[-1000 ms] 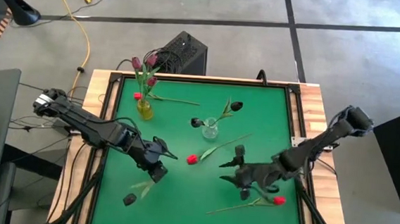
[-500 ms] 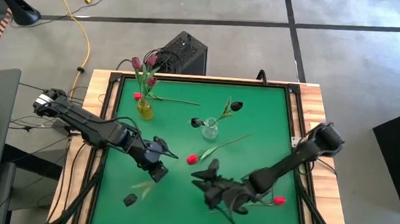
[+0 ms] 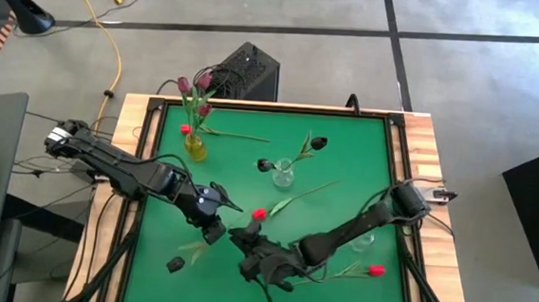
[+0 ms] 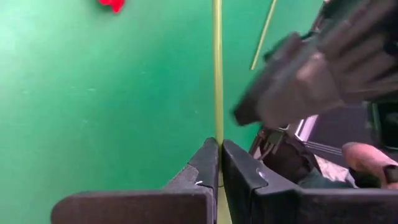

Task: Sort flowers into vase by color
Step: Put the black flower into the left transparent vase

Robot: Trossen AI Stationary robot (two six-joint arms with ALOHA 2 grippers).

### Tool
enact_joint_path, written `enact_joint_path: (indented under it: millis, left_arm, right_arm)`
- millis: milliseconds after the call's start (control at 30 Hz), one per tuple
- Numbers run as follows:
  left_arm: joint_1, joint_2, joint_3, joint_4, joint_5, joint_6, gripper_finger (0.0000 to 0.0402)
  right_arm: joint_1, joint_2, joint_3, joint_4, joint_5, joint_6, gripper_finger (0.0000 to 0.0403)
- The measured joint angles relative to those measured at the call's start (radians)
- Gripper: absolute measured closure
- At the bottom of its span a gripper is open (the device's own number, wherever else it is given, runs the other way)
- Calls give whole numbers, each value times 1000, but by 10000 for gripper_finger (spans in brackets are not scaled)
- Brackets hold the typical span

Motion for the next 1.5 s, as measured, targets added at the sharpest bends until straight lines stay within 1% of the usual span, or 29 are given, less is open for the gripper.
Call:
enact_joint_path:
  millis: [267, 367, 467, 633, 800, 900, 1000, 1233, 1367, 1500]
  left_arm:
    - [0, 0, 0, 11, 18, 29, 401]
    - [0, 0, 0, 11, 17, 31, 401]
    - [0, 0, 0, 9, 17, 41, 401]
    - [0, 0, 0, 5, 4, 44, 401]
    - [-1, 0, -1, 21, 8, 129, 396]
    - [-1, 0, -1, 42, 28, 161, 375]
    - [0, 0, -1, 64, 40, 206, 343]
    - [13, -27, 0, 122, 39, 326, 256]
    - [24, -62, 0, 134, -6, 381, 222]
    - [24, -108, 0, 140, -76, 469, 208]
  right_arm:
    - [-37, 1, 3, -17, -1, 25, 226]
    - [-38, 0, 3, -28, -2, 26, 235]
    - [-33, 0, 3, -44, -5, 27, 260]
    - [-17, -1, 3, -43, -6, 27, 321]
    - [-13, -2, 3, -46, -5, 51, 382]
    - [-13, -2, 3, -57, -7, 116, 386]
    - [-13, -2, 3, -70, -24, 196, 383]
    - [16, -9, 2, -101, -142, 348, 386]
    - [31, -48, 2, -122, -176, 440, 386]
    - [36, -91, 2, -173, -200, 524, 386]
